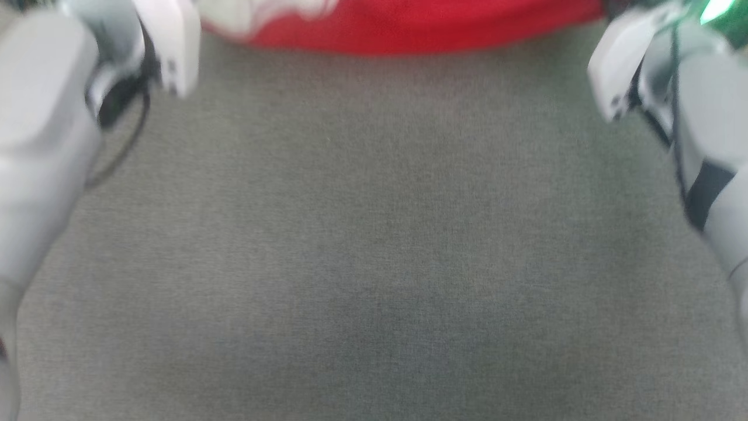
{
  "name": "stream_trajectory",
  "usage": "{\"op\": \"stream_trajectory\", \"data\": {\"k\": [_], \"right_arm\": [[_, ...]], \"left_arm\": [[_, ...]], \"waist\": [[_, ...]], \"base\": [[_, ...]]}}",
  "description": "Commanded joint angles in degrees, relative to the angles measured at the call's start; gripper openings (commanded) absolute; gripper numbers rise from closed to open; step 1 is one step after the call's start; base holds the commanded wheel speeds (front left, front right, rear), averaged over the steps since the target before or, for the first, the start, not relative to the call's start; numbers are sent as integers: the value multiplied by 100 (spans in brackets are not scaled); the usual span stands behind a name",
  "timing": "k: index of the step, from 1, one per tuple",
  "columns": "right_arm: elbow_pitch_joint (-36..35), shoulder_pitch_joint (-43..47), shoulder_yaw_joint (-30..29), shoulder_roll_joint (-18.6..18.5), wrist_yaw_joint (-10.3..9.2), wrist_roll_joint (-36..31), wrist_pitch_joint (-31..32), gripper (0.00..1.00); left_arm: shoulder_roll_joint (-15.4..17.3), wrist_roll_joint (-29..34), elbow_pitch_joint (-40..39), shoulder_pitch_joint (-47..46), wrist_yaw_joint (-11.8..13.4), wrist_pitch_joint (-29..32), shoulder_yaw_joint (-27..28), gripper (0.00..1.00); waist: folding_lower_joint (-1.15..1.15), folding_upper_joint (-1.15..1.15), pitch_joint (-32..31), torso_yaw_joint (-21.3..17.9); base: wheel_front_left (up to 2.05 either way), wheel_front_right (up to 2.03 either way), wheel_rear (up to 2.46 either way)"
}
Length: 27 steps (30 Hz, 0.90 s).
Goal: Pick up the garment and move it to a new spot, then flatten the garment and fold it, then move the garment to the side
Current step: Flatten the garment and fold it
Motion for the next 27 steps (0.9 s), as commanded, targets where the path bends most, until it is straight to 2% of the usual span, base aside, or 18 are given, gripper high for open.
{"op": "stream_trajectory", "data": {"k": [1,6,8,11,20,27], "right_arm": [[-71,278,178,31,-9,277,129,0],[-774,1160,1024,-320,-10,1253,599,0],[-1001,1325,1202,-443,-10,1465,708,0],[-1739,1814,1657,-946,-10,2161,1060,0],[-3872,3129,2538,-2494,-10,3739,1875,0],[-4972,3934,2924,-3332,-9,4371,1986,0]], "left_arm": [[147,-357,-242,317,-1,296,-100,0],[678,-951,-1016,1164,-2,1096,-461,0],[759,-1032,-1140,1328,-2,1194,-503,0],[979,-1200,-1631,1836,123,1395,-625,0],[1763,-1569,-3612,3329,1115,1711,-892,0],[2214,-1864,-4857,4244,1862,1721,-1061,0]], "waist": [[0,0,-301,64],[0,0,-744,113],[0,0,-823,119],[0,0,-1041,151],[0,0,-1392,217],[0,0,-1488,243]], "base": [[0,0,0],[0,0,0],[0,0,0],[0,0,0],[0,0,0],[0,0,0]]}}
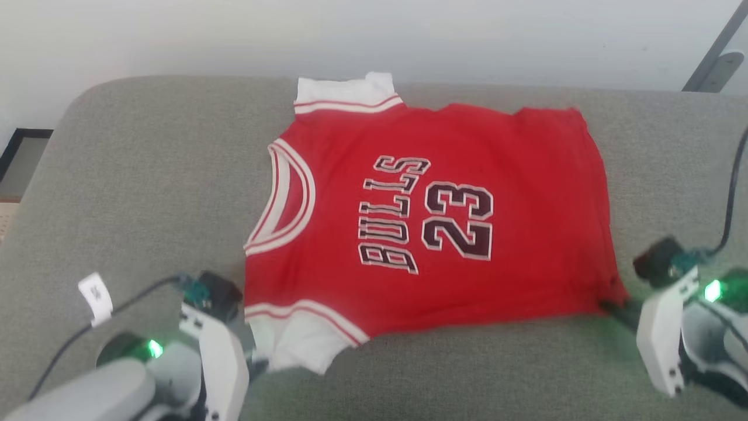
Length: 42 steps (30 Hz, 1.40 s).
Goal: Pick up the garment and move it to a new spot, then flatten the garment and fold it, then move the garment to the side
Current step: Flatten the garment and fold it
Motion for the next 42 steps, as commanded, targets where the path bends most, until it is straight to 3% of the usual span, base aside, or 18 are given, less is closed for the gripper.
{"op": "stream_trajectory", "data": {"k": [1,8,18,28,42], "right_arm": [[-223,224,83,-129,-8,178,38,0],[-878,824,337,-597,-8,603,-16,0],[-730,708,-192,-548,-8,590,-333,0],[-56,107,-1195,280,-8,-273,-100,0],[725,-804,-1691,1339,-8,-1254,541,0]], "left_arm": [[114,-113,-209,229,164,0,-50,0],[421,-310,-930,712,659,173,-183,0],[737,58,-1369,172,866,72,149,0],[520,627,-602,-968,184,-235,583,0],[-414,1414,1924,-2355,-928,-556,542,0]], "waist": [[0,-1,-21,5],[0,-1,-17,-18],[0,-1,135,-224],[0,-1,432,-541],[0,-1,1078,-747]], "base": [[0,0,0],[0,0,0],[0,0,0],[0,0,0],[0,0,0]]}}
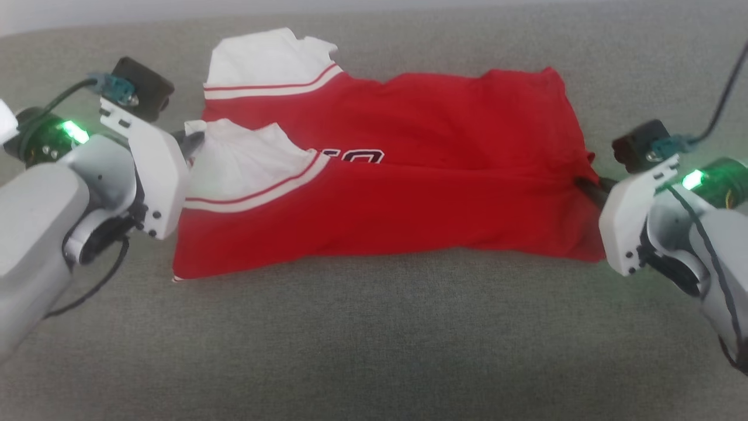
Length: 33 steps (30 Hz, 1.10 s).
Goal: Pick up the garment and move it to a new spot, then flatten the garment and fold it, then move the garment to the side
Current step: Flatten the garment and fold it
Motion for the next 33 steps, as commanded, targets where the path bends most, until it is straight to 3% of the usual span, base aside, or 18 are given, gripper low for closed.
{"op": "stream_trajectory", "data": {"k": [1,9,16,18,19,20,21,22,23,24,25,33], "right_arm": [[33,-112,-4,70,-8,-85,54,0],[254,-422,103,338,-8,-220,294,0],[450,-513,293,454,-4,-122,569,0],[490,-542,330,477,-4,-86,603,0],[525,-564,334,491,-4,-66,617,0],[558,-572,339,503,-4,-41,634,7],[580,-590,335,513,-4,-24,642,25],[580,-590,335,513,-4,-24,642,25],[571,-613,348,509,-4,35,605,59],[547,-617,343,488,-4,40,578,86],[532,-623,330,452,-4,33,534,100],[321,-389,6,309,-5,21,77,100]], "left_arm": [[-88,113,238,-110,-76,-66,-19,0],[-655,-39,1617,-296,-528,0,-159,0],[-1076,-235,2445,-282,-763,84,-267,0],[-1176,-353,2625,-275,-808,95,-255,10],[-1218,-413,2700,-278,-817,87,-237,24],[-1262,-423,2757,-294,-828,80,-229,40],[-1297,-471,2802,-320,-843,85,-223,61],[-1297,-471,2802,-320,-843,85,-223,61],[-1345,-570,2873,-376,-858,116,-196,100],[-1356,-621,2903,-396,-865,139,-183,100],[-1368,-669,2921,-415,-870,164,-173,100],[-1306,-745,2739,-362,-874,275,-278,100]], "waist": [[0,0,106,-32],[0,0,340,-61],[0,0,396,-52],[0,0,371,-47],[0,0,346,-43],[0,0,311,-36],[0,0,275,-27],[0,0,275,-27],[0,0,184,-2],[0,0,135,12],[0,0,79,26],[0,0,-338,159]], "base": [[0,0,0],[0,0,0],[0,0,0],[0,0,0],[0,0,0],[0,0,0],[0,0,0],[0,0,0],[0,0,0],[0,0,0],[0,0,0],[0,0,0]]}}
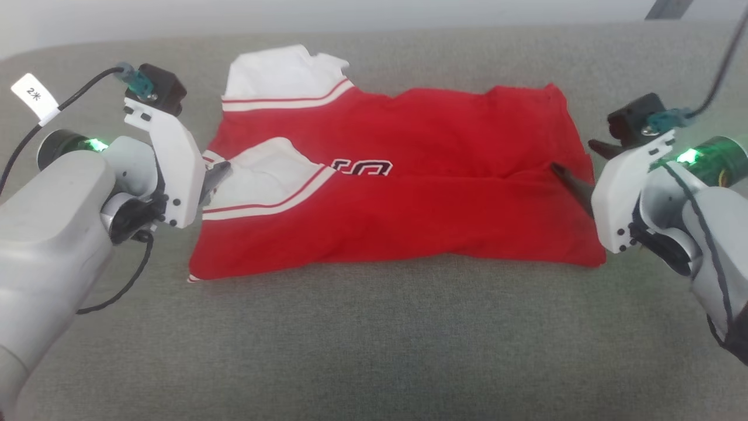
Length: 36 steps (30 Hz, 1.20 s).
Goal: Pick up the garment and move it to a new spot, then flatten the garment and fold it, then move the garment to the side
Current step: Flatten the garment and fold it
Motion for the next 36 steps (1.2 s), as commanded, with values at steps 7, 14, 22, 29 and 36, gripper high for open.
{"op": "stream_trajectory", "data": {"k": [7,14,22,29,36], "right_arm": [[-175,591,-878,100,0,-610,-970,100],[-547,1470,-2568,671,0,-1784,-2075,100],[-1534,2445,-4207,1791,0,-3018,-2508,100],[-2195,2947,-4572,2378,0,-3413,-2251,100],[-2510,3128,-4474,2457,0,-3392,-1920,100]], "left_arm": [[217,-273,-380,386,182,312,19,100],[652,-479,-1303,956,632,615,-28,100],[1113,-829,-2249,1480,1324,868,66,100],[1177,-1016,-2177,1726,1613,910,126,100],[888,-1250,-1441,1874,1471,877,170,100]], "waist": [[0,-1,-407,59],[0,-1,-511,-61],[0,-1,-397,-232],[0,-1,-216,-369],[0,-1,-66,-495]], "base": [[0,0,0],[0,0,0],[0,0,0],[0,0,0],[0,0,0]]}}
